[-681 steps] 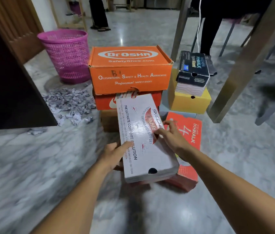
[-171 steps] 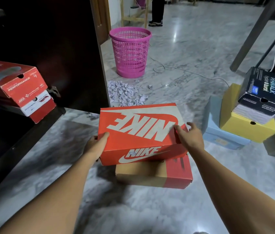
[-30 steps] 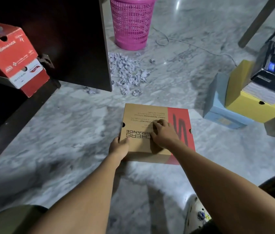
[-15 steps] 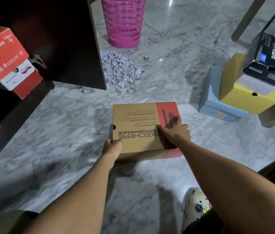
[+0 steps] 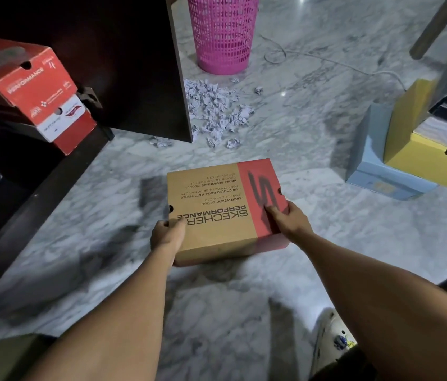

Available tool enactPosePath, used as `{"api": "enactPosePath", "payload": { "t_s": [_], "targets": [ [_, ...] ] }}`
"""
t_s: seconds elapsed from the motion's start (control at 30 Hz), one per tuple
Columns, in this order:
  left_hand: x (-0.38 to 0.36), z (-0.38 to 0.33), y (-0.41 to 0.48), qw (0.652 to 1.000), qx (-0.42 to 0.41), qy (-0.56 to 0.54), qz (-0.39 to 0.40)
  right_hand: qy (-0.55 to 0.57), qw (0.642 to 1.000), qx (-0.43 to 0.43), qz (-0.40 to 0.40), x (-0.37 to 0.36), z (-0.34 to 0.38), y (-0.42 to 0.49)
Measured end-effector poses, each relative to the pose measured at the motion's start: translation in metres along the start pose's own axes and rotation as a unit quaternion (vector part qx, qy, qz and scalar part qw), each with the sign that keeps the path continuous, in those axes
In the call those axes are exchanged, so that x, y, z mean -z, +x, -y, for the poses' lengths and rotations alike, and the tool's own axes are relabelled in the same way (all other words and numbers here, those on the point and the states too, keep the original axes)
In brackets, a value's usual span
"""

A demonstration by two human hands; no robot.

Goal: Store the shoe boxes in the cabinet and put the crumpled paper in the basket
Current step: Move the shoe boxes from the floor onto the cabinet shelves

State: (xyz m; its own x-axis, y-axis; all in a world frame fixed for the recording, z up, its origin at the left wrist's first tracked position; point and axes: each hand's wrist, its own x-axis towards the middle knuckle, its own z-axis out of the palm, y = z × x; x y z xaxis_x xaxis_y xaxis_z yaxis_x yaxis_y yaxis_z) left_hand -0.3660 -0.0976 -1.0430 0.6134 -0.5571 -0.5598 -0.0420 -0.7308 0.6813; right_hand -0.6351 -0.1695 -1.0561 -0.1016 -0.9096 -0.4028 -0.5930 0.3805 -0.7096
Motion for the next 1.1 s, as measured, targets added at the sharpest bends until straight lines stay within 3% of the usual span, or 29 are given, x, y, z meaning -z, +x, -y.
{"api": "enactPosePath", "payload": {
  "t_s": [0.27,0.53,0.87,1.1],
  "targets": [
    [0.061,-0.011,0.002,0.995,-0.039,0.010,-0.090,-0.049,0.992,0.114,0.031,-0.018,0.057,-0.010],
    [0.167,-0.058,-0.024,0.971,-0.085,-0.053,-0.218,0.020,0.962,0.261,0.077,-0.051,0.165,-0.030],
    [0.257,-0.140,-0.096,0.916,-0.227,-0.133,-0.304,0.176,0.898,0.397,0.069,-0.016,0.279,-0.062],
    [0.306,-0.194,-0.154,0.845,-0.309,-0.170,-0.402,0.247,0.841,0.477,0.068,0.020,0.377,-0.085]
  ]
}}
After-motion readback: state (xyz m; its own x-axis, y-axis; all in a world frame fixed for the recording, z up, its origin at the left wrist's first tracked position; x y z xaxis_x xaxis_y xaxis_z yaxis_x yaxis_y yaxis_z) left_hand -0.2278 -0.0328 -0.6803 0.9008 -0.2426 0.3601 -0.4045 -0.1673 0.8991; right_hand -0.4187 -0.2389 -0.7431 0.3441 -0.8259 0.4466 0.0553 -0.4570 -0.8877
